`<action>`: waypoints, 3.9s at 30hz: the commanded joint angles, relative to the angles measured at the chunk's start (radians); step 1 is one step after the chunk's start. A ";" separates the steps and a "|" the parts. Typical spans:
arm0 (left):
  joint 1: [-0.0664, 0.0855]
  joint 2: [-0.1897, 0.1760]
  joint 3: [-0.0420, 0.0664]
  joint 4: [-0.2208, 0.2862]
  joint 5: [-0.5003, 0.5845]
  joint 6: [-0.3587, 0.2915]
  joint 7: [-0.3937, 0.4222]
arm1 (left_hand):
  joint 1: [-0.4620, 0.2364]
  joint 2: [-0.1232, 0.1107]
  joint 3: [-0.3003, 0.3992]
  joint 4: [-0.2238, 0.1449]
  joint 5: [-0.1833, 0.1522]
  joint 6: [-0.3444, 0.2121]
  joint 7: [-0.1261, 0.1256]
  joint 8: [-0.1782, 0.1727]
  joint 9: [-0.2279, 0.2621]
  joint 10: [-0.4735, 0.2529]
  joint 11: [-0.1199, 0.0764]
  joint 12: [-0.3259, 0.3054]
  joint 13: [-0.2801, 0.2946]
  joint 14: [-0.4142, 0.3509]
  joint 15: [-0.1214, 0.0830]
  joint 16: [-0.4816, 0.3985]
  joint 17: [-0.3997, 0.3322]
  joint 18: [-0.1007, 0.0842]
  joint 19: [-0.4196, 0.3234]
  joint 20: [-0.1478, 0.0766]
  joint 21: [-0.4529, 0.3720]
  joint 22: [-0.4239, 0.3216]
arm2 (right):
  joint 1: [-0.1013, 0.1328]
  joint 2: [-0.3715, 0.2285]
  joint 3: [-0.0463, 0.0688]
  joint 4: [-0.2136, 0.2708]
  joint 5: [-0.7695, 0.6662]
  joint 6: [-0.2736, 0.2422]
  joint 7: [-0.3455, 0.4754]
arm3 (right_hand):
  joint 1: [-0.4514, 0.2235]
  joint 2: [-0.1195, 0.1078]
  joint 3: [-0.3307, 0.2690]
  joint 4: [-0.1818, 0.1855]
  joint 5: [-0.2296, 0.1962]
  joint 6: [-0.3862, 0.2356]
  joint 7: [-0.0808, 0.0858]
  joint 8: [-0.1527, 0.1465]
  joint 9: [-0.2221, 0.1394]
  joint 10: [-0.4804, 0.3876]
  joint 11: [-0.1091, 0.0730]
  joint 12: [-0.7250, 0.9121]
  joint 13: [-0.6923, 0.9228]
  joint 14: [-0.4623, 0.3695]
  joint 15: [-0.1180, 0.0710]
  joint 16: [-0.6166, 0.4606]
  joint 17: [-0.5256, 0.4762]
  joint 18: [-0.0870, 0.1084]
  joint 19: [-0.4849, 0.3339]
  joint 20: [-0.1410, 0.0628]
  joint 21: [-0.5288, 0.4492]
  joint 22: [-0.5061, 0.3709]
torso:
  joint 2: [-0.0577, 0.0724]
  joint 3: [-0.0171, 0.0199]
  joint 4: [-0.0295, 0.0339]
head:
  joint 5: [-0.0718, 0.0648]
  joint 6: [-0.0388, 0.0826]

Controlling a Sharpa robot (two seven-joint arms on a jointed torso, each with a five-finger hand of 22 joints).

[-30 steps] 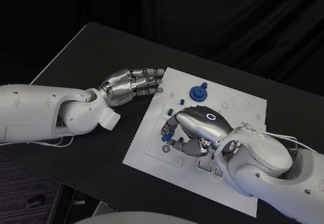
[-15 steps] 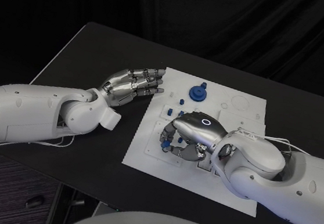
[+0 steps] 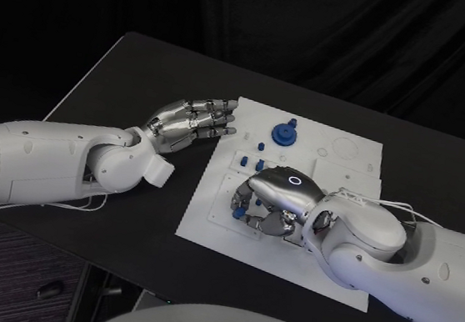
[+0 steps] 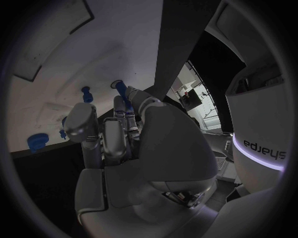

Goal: Assemble the parts on the task board

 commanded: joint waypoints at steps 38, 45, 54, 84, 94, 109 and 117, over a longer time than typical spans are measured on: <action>-0.005 0.004 0.001 -0.004 0.003 0.021 -0.008 | -0.002 -0.009 0.008 0.000 0.006 0.005 0.004 0.003 0.001 -0.001 0.010 0.006 0.001 0.001 0.002 0.007 0.001 -0.008 0.007 -0.001 0.003 -0.003 | -0.009 -0.007 0.000 -0.011 -0.008 0.018 -0.035 | -0.008 0.002 -0.001 -0.007 -0.009 -0.050 0.012 -0.031 0.069 -0.005 0.009 -0.029 0.001 0.002 0.010 -0.003 -0.009 -0.014 0.001 0.005 -0.004 0.127 | -0.001 0.0000 0.0008 | 0.004 0.000; -0.005 0.005 0.001 -0.006 0.003 0.022 -0.009 | -0.002 -0.009 0.008 0.000 0.006 0.005 0.004 0.003 0.001 -0.001 0.010 0.005 0.001 0.001 0.002 0.007 0.002 -0.008 0.007 -0.001 0.003 -0.003 | -0.009 -0.003 0.000 -0.016 -0.008 0.021 -0.023 | -0.063 -0.033 -0.041 0.026 -0.030 -0.266 0.019 -0.163 -0.002 -0.102 0.045 -0.090 -0.003 -0.013 0.041 -0.016 -0.032 -0.010 -0.018 0.031 -0.036 0.118 | -0.001 0.0006 0.0013 | 0.003 0.000; -0.006 0.004 0.001 -0.005 0.003 0.021 -0.009 | -0.002 -0.009 0.008 0.000 0.006 0.005 0.004 0.003 0.001 -0.001 0.010 0.005 0.001 0.001 0.002 0.007 0.002 -0.008 0.007 -0.001 0.003 -0.003 | -0.009 -0.017 0.000 -0.009 -0.007 -0.002 -0.013 | -0.063 -0.017 -0.198 0.060 -0.094 -0.464 -0.001 -0.172 -0.100 -0.212 0.066 -0.090 0.011 -0.029 0.060 -0.023 -0.047 -0.003 -0.036 0.054 -0.063 0.110 | -0.001 -0.0007 0.0011 | 0.003 0.000; 0.006 -0.023 0.001 0.086 0.017 -0.026 0.028 | -0.005 -0.011 0.016 0.003 0.013 0.029 0.006 0.009 0.006 0.006 0.010 0.014 0.003 0.008 0.002 0.014 0.003 -0.008 0.009 -0.001 0.004 -0.002 | 0.087 -0.499 -0.001 0.161 0.445 -0.152 -0.152 | -0.104 0.030 -0.205 0.181 -0.050 -0.212 -0.021 0.255 0.096 0.293 -0.037 0.990 1.188 0.035 -0.027 -0.029 -0.001 -0.012 0.020 -0.024 -0.017 0.112 | -0.004 -0.0032 0.0023 | -0.152 0.000; 0.010 -0.026 0.001 0.101 0.017 -0.018 0.041 | -0.004 -0.013 0.021 0.003 0.019 0.037 0.006 0.011 0.007 0.011 0.011 0.018 0.003 0.009 0.003 0.016 0.003 -0.008 0.010 -0.001 0.004 -0.003 | 0.037 -0.534 -0.002 0.187 0.278 -0.067 -0.364 | -0.281 0.039 -0.277 0.226 -0.016 -0.222 -0.062 0.432 0.198 0.547 -0.074 1.052 1.497 0.081 -0.060 0.058 0.170 -0.037 0.071 -0.056 0.128 0.158 | -0.003 -0.0015 -0.0066 | -0.200 0.000; 0.010 -0.036 0.001 0.104 0.018 -0.011 0.037 | -0.003 -0.013 0.024 0.002 0.020 0.038 0.008 0.011 0.007 0.013 0.014 0.020 0.003 0.009 0.003 0.016 0.003 -0.007 0.011 -0.001 0.004 -0.002 | 0.009 -0.530 -0.002 0.246 0.154 -0.002 -0.510 | -0.510 -0.024 -0.261 0.231 -0.053 -0.176 -0.092 0.473 0.256 0.547 -0.103 1.052 1.497 0.104 -0.085 0.125 0.288 -0.058 0.100 -0.080 0.263 0.187 | -0.003 0.0013 -0.0169 | -0.226 0.000; 0.009 -0.041 0.001 0.098 0.018 -0.009 0.030 | -0.003 -0.014 0.026 0.001 0.020 0.041 0.010 0.011 0.008 0.014 0.017 0.021 0.003 0.010 0.004 0.017 0.004 -0.007 0.012 -0.001 0.004 -0.002 | -0.015 -0.510 -0.002 0.247 0.123 0.019 -0.525 | -0.554 -0.040 -0.276 0.231 -0.100 -0.149 -0.101 0.481 0.277 0.547 -0.110 1.052 1.497 0.107 -0.090 0.138 0.310 -0.061 0.101 -0.085 0.285 0.191 | -0.003 -0.0001 -0.0157 | -0.232 0.000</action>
